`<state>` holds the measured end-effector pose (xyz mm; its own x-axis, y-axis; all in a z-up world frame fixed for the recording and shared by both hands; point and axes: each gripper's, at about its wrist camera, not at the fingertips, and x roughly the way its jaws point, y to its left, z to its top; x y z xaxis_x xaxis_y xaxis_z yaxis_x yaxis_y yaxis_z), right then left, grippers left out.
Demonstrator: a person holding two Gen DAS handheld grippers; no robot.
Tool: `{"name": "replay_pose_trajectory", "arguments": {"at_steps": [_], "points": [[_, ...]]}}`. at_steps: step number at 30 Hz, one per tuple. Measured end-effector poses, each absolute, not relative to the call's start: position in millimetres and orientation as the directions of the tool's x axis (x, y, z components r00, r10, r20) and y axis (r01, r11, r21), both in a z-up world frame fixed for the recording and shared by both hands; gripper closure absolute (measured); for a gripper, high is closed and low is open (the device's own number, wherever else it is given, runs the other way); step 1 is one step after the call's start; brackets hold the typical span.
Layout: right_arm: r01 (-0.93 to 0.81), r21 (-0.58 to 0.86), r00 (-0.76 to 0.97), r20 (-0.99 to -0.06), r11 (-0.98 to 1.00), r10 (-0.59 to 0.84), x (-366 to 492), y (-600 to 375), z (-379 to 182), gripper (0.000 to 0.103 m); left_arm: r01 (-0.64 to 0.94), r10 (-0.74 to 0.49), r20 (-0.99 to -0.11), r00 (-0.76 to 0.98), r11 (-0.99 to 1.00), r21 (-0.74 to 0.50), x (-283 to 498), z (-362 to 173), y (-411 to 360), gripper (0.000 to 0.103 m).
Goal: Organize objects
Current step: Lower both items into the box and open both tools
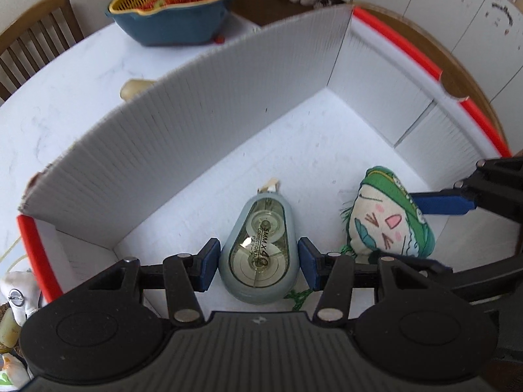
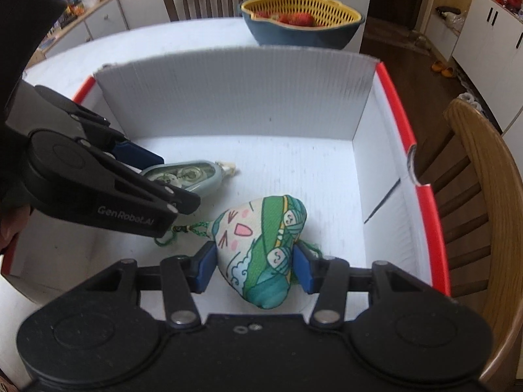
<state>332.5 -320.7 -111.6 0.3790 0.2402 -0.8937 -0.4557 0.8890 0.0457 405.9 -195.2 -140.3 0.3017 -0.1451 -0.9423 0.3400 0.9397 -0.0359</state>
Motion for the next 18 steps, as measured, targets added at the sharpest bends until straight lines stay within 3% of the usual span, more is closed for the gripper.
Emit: {"name": "replay_pose_trajectory", "arguments": {"at_steps": [11,18], "points": [[-0.462,0.028,0.325,-0.925,0.887,0.198,336.7,-313.6,-123.4,0.045,0.347,-0.097,-0.968,0.23,0.938,-0.011,412.3,-151.3,-201.8,0.052],[-0.454,0.024,0.348,-0.916,0.891,0.202,334.7,-315.7,-119.6,0.041,0.343,-0.115,-0.957,0.265,0.939,-0.018,407.1,-143.0,-196.9,0.045]]}}
